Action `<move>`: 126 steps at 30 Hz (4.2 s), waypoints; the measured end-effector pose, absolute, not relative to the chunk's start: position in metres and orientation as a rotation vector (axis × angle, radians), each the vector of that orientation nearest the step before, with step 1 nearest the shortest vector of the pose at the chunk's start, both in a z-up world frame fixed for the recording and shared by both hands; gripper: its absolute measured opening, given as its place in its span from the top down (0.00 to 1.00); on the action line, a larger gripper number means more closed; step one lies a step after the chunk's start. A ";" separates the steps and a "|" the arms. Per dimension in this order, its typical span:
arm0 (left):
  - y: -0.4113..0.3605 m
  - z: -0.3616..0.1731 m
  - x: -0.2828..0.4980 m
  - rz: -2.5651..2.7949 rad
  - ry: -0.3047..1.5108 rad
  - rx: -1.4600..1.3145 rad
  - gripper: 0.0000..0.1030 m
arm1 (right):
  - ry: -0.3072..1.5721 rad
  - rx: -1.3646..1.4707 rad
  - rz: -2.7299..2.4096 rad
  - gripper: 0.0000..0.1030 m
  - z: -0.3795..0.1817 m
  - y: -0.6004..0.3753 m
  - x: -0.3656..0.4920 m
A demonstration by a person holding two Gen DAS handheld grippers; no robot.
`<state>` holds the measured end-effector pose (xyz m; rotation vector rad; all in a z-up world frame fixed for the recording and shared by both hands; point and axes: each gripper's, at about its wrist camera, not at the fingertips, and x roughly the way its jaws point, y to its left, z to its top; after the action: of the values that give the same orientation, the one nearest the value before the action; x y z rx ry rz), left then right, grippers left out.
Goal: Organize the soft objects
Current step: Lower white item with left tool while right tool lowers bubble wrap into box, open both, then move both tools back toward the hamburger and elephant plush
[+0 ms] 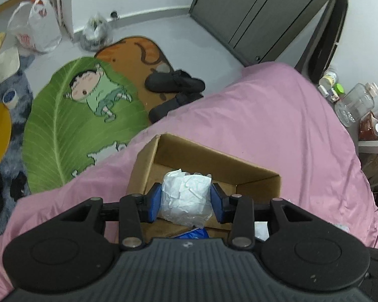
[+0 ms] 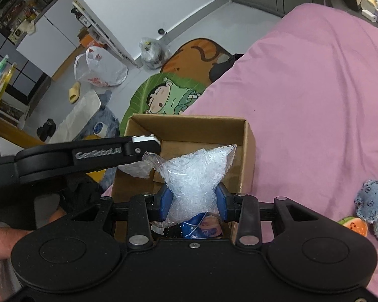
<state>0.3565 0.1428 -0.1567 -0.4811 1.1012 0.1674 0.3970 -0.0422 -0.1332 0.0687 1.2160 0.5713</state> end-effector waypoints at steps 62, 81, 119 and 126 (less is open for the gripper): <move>0.074 -0.030 0.220 0.175 0.901 -0.366 0.00 | 0.930 0.135 0.573 0.00 -0.041 -0.163 0.307; 0.008 -0.015 0.186 0.222 0.866 -0.343 0.00 | 0.867 0.183 0.617 0.00 -0.034 -0.234 0.284; -0.089 -0.060 0.228 0.138 0.908 -0.277 0.03 | 0.940 0.326 0.563 0.05 -0.086 -0.322 0.318; -0.100 -0.082 0.248 0.111 0.941 -0.269 0.04 | 0.986 0.368 0.511 0.11 -0.111 -0.331 0.336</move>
<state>0.2482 -0.1005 -0.0823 -0.2686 0.9415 0.1108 0.3364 -0.3309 -0.1109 0.3681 0.9863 0.5113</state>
